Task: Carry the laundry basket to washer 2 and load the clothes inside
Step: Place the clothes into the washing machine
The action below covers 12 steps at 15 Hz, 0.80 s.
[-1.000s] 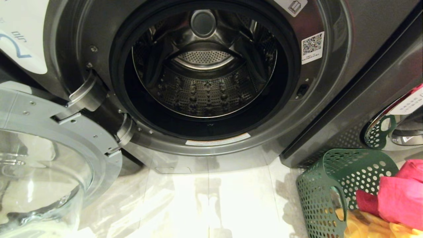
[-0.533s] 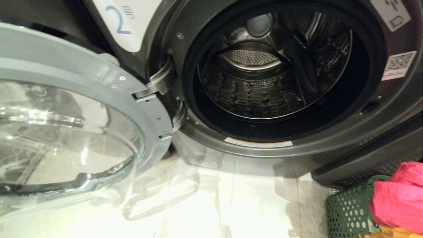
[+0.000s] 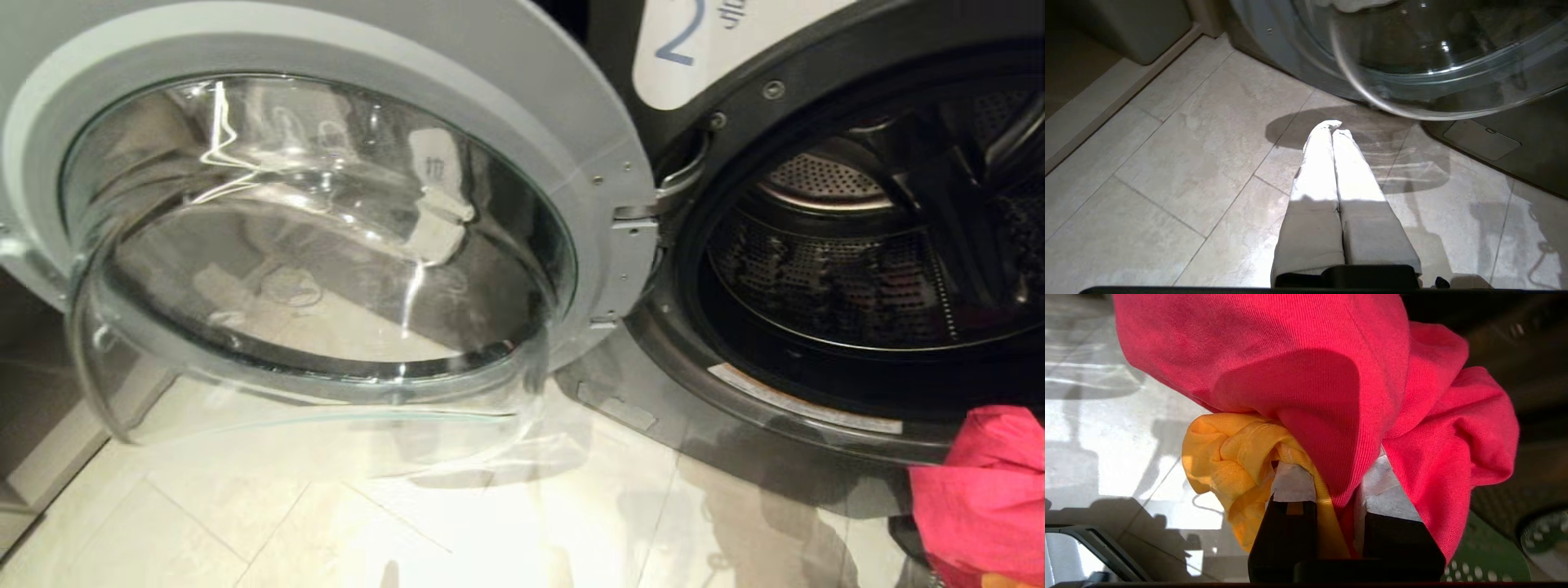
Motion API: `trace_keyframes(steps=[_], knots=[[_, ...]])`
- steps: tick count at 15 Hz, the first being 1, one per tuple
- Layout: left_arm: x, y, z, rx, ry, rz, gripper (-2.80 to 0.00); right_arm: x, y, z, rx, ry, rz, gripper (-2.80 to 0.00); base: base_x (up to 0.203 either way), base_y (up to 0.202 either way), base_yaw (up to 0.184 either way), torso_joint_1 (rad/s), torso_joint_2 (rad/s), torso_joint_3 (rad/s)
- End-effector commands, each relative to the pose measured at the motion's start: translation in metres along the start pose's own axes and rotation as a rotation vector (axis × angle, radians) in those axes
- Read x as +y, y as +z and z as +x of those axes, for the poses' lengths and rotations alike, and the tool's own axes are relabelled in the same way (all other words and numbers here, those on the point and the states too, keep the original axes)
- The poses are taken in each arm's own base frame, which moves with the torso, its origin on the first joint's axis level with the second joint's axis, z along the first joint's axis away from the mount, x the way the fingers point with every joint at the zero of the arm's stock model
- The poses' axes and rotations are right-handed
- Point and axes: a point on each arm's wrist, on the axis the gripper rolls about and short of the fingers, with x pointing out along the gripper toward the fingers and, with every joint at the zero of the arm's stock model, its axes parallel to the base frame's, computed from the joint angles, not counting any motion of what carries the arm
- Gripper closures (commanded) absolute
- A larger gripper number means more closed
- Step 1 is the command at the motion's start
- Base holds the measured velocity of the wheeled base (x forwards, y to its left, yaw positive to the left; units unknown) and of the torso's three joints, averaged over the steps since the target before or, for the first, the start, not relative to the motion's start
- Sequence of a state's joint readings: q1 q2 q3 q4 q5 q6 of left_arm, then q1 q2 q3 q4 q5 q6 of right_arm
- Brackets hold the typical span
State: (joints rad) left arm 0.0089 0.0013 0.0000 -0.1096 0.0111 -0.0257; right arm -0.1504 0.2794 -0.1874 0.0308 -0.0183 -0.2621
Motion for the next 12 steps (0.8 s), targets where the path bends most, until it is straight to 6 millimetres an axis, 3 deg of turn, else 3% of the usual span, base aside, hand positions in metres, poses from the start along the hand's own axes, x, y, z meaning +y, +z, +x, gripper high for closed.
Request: trace_keyframes(steps=[1, 8, 12], knots=[[0.0, -0.011, 0.002, 0.039, 0.001, 0.0, 0.0, 0.0, 0.002, 0.0, -0.02, -0.005, -0.01, 0.0, 0.0, -0.004, 0.13, 0.002, 0.01, 0.002], [0.0, -0.011, 0.002, 0.039, 0.001, 0.002, 0.0, -0.002, 0.014, -0.003, -0.088, 0.041, -0.05, 0.0, 0.0, 0.0, 0.011, 0.001, 0.0, 0.0], [0.0, -0.011, 0.002, 0.039, 0.001, 0.0, 0.0, -0.011, 0.046, 0.004, -0.085, 0.032, -0.037, 0.0, 0.0, 0.0, 0.0, 0.0, 0.0, 0.0]])
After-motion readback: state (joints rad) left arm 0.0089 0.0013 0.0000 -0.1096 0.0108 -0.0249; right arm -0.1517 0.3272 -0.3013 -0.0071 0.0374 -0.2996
